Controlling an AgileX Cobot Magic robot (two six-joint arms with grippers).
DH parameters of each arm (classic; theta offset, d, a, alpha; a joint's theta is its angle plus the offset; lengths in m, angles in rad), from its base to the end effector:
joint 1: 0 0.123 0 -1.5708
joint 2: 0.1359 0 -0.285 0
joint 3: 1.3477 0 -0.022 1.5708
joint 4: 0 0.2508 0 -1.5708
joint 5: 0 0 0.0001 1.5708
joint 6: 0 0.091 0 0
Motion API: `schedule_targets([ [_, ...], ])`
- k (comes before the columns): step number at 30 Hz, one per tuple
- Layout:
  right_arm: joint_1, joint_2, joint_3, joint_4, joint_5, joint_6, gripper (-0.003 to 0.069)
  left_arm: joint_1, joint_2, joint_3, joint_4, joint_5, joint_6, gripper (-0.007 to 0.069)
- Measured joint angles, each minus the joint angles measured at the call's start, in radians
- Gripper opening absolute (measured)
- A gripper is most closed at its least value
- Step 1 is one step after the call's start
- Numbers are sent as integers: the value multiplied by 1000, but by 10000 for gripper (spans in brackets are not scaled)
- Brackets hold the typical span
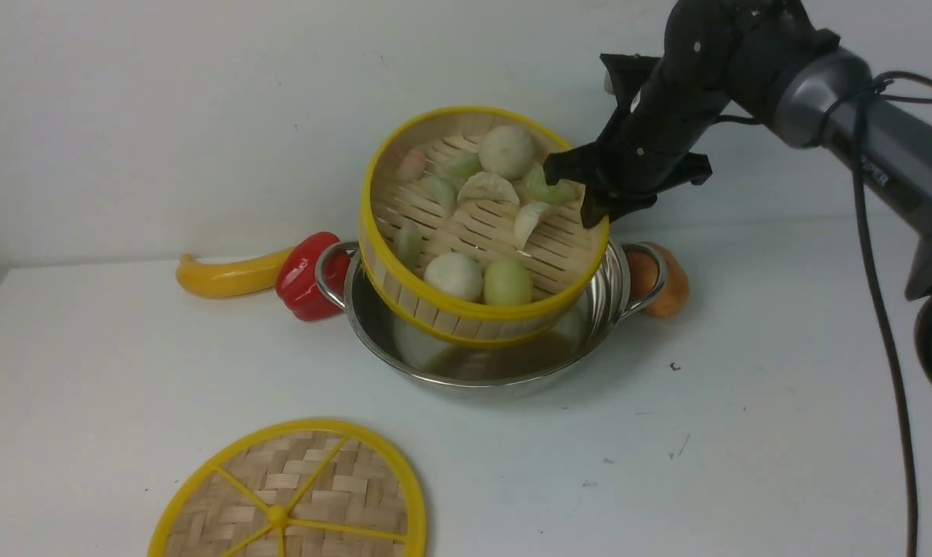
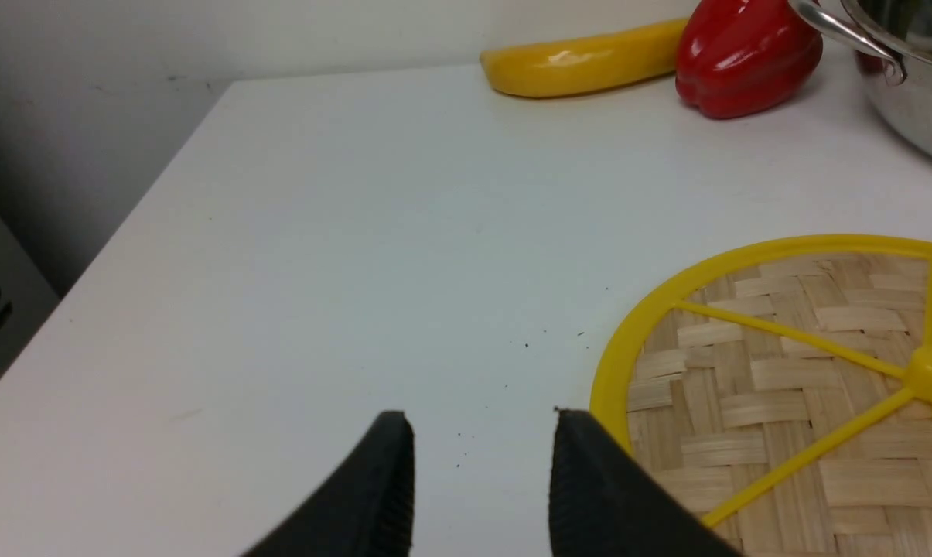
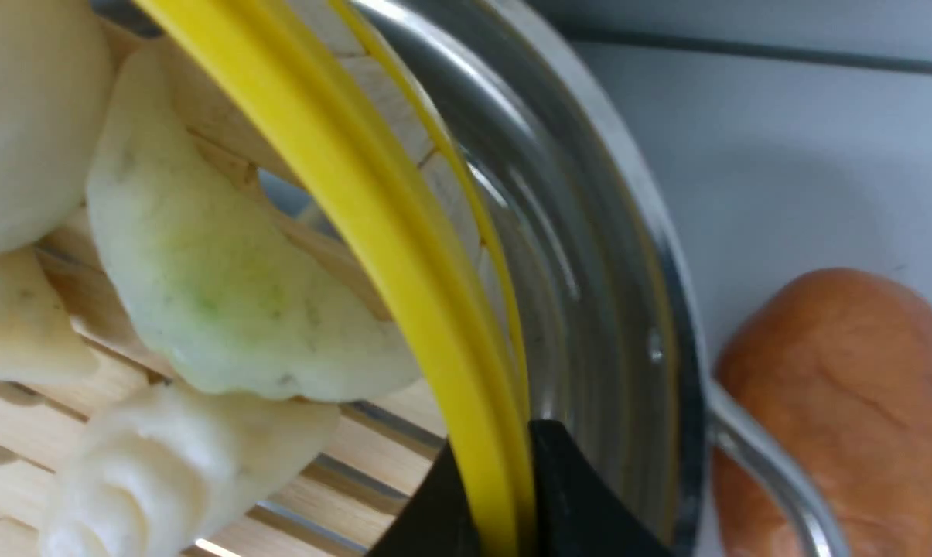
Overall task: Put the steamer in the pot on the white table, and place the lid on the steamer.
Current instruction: 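Place the bamboo steamer basket of food into the steel pot with the right gripper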
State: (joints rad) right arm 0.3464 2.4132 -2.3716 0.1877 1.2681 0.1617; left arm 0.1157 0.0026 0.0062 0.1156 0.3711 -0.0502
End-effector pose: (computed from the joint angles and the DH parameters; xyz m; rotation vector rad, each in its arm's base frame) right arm 0.4806 0.1907 0.2315 -0.2262 2.8183 0.3844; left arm 0.0523 0.0099 0.1778 -0.0832 1.8621 0.1590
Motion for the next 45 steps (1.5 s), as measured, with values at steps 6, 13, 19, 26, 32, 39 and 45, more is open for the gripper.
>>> schedule_targets([
  [6, 0, 1, 0, -27, 0, 0, 55, 0, 0, 0, 0, 0, 0, 241],
  [13, 0, 15, 2, -22, -1, -6, 55, 0, 0, 0, 0, 0, 0, 241],
  [19, 0, 46, 2, -22, -2, -10, 55, 0, 0, 0, 0, 0, 0, 241],
  [26, 0, 66, 5, -26, -1, -22, 55, 0, 0, 0, 0, 0, 0, 241],
  [32, 0, 69, 5, -25, -7, -23, 55, 0, 0, 0, 0, 0, 0, 241],
  [39, 0, 83, 5, -23, -8, -28, 55, 0, 0, 0, 0, 0, 0, 241],
  [45, 0, 83, 5, -23, -8, -32, 57, 0, 0, 0, 0, 0, 0, 241],
])
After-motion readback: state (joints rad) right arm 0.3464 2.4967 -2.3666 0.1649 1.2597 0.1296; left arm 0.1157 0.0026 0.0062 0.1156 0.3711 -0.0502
